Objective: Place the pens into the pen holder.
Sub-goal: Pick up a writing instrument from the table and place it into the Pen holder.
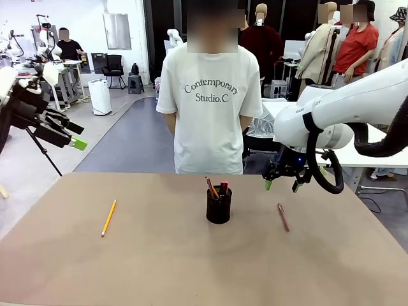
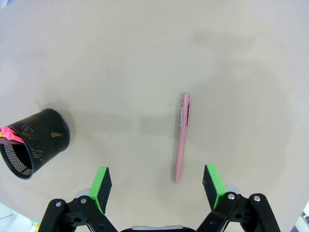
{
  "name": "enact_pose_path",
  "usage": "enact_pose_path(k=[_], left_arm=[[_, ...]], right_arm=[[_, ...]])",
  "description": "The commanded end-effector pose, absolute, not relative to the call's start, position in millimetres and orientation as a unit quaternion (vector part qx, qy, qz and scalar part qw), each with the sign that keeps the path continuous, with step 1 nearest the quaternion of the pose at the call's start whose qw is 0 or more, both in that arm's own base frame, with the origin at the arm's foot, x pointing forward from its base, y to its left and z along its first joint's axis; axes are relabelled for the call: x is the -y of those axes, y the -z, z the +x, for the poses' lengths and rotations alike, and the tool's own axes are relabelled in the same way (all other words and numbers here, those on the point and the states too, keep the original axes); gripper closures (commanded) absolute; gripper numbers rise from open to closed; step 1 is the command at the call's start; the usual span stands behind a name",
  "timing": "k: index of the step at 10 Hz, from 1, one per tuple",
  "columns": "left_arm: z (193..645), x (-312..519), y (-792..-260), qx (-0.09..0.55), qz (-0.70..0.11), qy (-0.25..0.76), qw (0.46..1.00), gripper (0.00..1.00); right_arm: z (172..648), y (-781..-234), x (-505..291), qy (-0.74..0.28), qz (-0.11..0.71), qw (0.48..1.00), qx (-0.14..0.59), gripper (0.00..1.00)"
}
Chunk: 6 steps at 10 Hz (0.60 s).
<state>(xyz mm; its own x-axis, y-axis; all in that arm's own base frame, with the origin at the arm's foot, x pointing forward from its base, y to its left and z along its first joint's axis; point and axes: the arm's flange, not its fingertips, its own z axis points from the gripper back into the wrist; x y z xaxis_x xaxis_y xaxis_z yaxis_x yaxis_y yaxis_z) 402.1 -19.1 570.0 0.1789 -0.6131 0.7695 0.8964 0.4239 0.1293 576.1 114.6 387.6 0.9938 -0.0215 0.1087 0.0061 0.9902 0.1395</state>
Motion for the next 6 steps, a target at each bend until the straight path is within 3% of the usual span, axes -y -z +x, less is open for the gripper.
enact_pose_path(k=[1,3,6], left_arm=[[402,17,-571,0.391,-0.181,0.505,0.748,0.0],[402,17,-571,0.391,-0.181,0.505,0.748,0.0],[402,17,-571,0.391,-0.181,0.505,0.748,0.0]], right_arm=[[572,-391,-113,0.007,0.069,0.996,0.055,0.0],[576,-388,-115,0.007,0.07,0.996,0.055,0.0],[580,-339,-126,0.033,0.042,0.998,0.018,0.0]])
